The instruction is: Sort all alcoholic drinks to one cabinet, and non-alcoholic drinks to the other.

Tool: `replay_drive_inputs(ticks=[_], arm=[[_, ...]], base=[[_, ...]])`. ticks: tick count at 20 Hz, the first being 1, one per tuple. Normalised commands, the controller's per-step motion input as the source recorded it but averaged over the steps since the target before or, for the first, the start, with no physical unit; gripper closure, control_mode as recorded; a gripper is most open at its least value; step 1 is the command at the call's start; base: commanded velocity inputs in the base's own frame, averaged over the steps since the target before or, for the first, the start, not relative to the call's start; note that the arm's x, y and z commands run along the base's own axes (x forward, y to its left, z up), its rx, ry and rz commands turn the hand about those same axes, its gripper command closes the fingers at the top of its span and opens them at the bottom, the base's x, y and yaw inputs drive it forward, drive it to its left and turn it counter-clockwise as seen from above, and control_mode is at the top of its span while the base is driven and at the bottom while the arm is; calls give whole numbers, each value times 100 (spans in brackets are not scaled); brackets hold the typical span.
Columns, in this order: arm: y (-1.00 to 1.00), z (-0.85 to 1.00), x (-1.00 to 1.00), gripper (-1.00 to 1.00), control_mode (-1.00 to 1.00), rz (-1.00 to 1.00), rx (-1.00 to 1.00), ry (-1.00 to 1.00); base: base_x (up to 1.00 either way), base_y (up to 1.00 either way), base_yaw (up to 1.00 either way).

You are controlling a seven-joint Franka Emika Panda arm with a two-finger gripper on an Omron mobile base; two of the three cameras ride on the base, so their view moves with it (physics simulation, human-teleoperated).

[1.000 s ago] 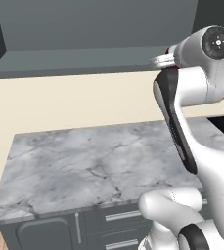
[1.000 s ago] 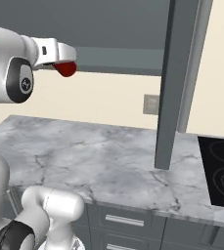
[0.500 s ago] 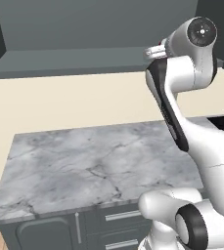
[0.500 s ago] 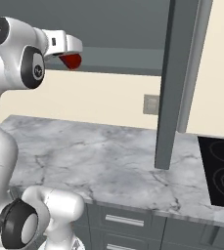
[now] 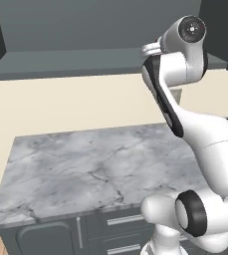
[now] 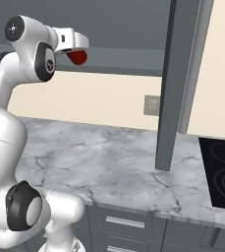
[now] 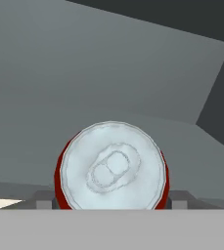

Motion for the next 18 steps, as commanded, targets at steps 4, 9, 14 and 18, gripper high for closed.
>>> replay_drive_inputs(ticks=[4, 9, 14, 18], arm=[[0, 0, 36, 100, -100, 0, 0, 0], [0, 0, 29, 100, -100, 0, 2, 0], [0, -1, 33, 100, -100, 0, 5, 0], [-2, -1, 41, 100, -100, 0, 8, 0]], base=[[0, 0, 0], [0, 0, 0], [0, 0, 0], [0, 0, 0]])
